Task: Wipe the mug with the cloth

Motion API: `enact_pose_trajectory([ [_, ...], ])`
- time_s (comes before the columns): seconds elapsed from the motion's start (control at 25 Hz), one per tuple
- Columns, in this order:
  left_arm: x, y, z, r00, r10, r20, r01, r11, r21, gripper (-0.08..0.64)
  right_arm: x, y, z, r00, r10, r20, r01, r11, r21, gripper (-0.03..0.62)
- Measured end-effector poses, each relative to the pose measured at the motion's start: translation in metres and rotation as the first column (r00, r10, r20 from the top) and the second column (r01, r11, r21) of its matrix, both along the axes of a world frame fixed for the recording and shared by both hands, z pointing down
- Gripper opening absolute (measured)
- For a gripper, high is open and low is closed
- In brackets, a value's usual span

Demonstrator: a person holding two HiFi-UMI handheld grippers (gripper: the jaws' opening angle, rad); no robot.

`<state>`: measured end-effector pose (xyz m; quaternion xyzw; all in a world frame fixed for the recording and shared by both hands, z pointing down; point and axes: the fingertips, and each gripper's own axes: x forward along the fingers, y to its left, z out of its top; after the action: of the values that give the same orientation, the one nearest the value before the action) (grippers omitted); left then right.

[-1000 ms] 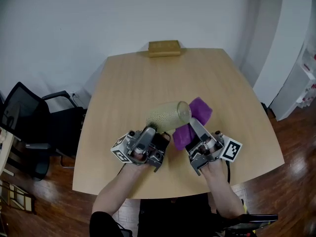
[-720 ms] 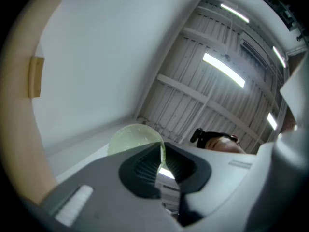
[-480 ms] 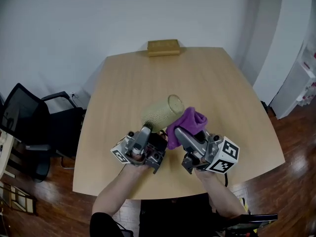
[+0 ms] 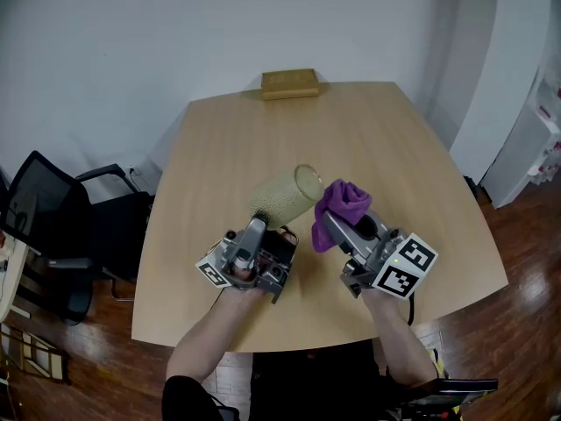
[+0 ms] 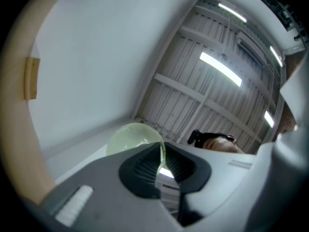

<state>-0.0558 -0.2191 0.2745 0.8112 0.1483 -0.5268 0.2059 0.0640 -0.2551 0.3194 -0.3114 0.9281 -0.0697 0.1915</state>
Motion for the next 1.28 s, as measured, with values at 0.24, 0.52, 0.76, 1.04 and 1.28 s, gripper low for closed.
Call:
enact_pose_trajectory([
  [0.24,0.008,0.005,-0.002,0.999,0.017,0.029,-0.017,1.000,0.013,0.043,-0.020,0.018,-0.018,0.996,-0.065,-0.059,0.073,0.988,0.133,0.057],
  [0.52,0.024,-0.001,0.000,0.989,-0.077,0.125,0.076,0.997,0.020,0.043,-0.053,0.027,0.021,0.942,-0.104,-0.319,0.143,0.984,0.103,0.055],
  [0.76,0.029,-0.016,0.010,0.976,-0.122,0.180,0.131,0.991,-0.036,0.041,0.007,0.039,-0.047,0.979,0.149,-0.142,-0.095,0.939,0.332,0.057],
  [1.04,0.044,-0.014,0.019,0.959,-0.114,0.260,0.132,0.990,-0.055,0.049,-0.011,0.033,-0.052,0.963,0.200,-0.183,-0.113,0.909,0.400,0.057],
  [1.28,0.039,-0.026,0.025,0.961,-0.095,0.259,0.126,0.986,-0.105,0.048,-0.064,0.040,-0.011,0.963,-0.041,-0.265,0.115,0.956,0.268,0.057],
])
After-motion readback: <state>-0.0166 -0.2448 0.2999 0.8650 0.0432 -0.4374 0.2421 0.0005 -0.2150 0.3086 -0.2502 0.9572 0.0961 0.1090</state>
